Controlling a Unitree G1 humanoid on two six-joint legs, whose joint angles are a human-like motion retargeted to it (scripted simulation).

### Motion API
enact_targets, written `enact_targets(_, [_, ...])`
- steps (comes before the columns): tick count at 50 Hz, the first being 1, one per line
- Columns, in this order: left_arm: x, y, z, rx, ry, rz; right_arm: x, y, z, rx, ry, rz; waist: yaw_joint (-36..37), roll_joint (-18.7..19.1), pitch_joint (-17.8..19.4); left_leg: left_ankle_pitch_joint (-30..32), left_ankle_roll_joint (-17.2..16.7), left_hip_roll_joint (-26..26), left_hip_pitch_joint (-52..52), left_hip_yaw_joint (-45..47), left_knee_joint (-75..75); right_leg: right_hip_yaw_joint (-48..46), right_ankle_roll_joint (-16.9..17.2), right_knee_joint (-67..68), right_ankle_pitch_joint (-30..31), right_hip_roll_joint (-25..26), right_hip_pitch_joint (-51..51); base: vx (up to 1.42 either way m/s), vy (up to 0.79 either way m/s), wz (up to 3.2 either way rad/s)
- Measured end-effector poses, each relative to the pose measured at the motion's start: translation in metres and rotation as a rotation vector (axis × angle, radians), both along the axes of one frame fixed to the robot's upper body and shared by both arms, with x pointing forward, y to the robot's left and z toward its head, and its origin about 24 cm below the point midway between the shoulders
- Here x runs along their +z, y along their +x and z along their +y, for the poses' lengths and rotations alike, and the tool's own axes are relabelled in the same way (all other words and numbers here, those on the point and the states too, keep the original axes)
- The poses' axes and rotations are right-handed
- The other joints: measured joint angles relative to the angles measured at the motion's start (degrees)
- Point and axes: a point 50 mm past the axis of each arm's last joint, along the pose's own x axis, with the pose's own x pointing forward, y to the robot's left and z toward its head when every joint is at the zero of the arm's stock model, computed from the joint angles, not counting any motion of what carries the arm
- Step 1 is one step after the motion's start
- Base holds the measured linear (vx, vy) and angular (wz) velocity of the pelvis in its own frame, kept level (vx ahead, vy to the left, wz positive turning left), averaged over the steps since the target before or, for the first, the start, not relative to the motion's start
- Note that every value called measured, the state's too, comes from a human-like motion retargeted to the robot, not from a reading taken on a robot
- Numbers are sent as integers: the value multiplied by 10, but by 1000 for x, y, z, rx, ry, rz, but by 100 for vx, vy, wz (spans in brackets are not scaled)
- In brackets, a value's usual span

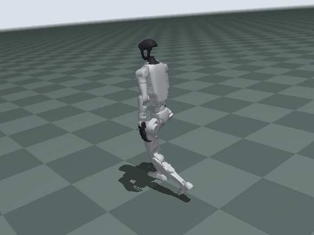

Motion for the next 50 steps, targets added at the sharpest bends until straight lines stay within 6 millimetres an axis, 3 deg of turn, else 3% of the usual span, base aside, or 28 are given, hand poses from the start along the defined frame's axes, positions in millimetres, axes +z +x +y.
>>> enact_targets(3, [-3,-35,-1,-15,-15,120,11,26,-2,23,-23,-84,19,13,-5,52,-2,45,-92,22,124,5,-18,-31,-21,34,45,68,-8,-22])
enact_targets(7, [-3,-48,0,16,-26,149,27,57,-1,41,-55,-192,45,2,3,-16,49,87,-199,55,169,27,-20,-87,-49,51,135,70,-8,-20])
enact_targets(12, [-2,-34,-2,74,-32,67,46,90,9,85,-42,-309,74,-27,28,-91,78,88,-279,99,28,71,-14,-147,-94,44,264,73,-5,-29])
enact_targets(18, [2,2,-3,46,-12,-55,54,104,23,162,1,-351,67,-70,42,-67,52,23,-297,130,-296,96,-9,-169,-157,-9,364,71,-1,-2])
enact_targets(22, [5,24,-1,20,16,-120,40,84,27,194,12,-275,56,-85,33,-51,50,7,-322,140,-312,98,-5,-101,-191,-22,382,70,4,-4])
enact_targets(25, [8,39,4,19,51,-157,20,52,26,190,19,-162,50,-112,24,-17,66,-17,-327,153,-255,111,20,-21,-177,-43,387,74,9,-1])
enact_targets(27, [10,47,8,31,71,-170,5,21,26,174,32,-51,41,-138,16,-1,81,-44,-323,161,-222,115,52,54,-126,-65,374,74,9,27])
enact_targets(31, [18,72,16,40,101,-221,-16,-39,22,141,64,165,3,-191,-4,6,110,-121,-289,163,-247,116,116,244,41,-123,284,72,7,63])
enact_targets(33, [25,90,21,37,121,-270,-20,-59,17,126,65,229,-20,-198,-8,1,114,-142,-258,150,-273,106,108,320,69,-149,225,72,5,60])
enact_targets(36, [37,117,30,41,157,-353,-22,-78,12,87,55,268,-53,-193,-6,-15,110,-157,-189,123,-316,86,64,369,14,-184,141,71,5,52])
enact_targets(39, [51,142,35,55,185,-442,-23,-89,8,36,49,276,-80,-180,3,-42,106,-154,-113,94,-346,67,35,330,-52,-192,71,70,2,50])
enact_targets(42, [67,165,36,72,188,-539,-24,-95,8,-21,50,272,-95,-162,15,-79,106,-137,-47,68,-362,50,33,224,-82,-177,18,71,0,33])
enact_targets(45, [80,183,34,77,169,-630,-24,-95,7,-68,49,263,-96,-137,23,-118,110,-112,3,49,-372,35,53,66,-74,-142,-14,73,-2,4])
enact_targets(48, [85,188,28,70,140,-672,-24,-93,8,-94,45,252,-86,-119,21,-161,113,-95,24,46,-354,28,77,-74,-64,-115,-44,72,-3,-15])
enact_targets(50, [87,190,26,65,122,-685,-23,-85,4,-111,33,231,-77,-91,15,-183,108,-66,40,45,-354,16,82,-208,-18,-84,-22,76,-3,-7])
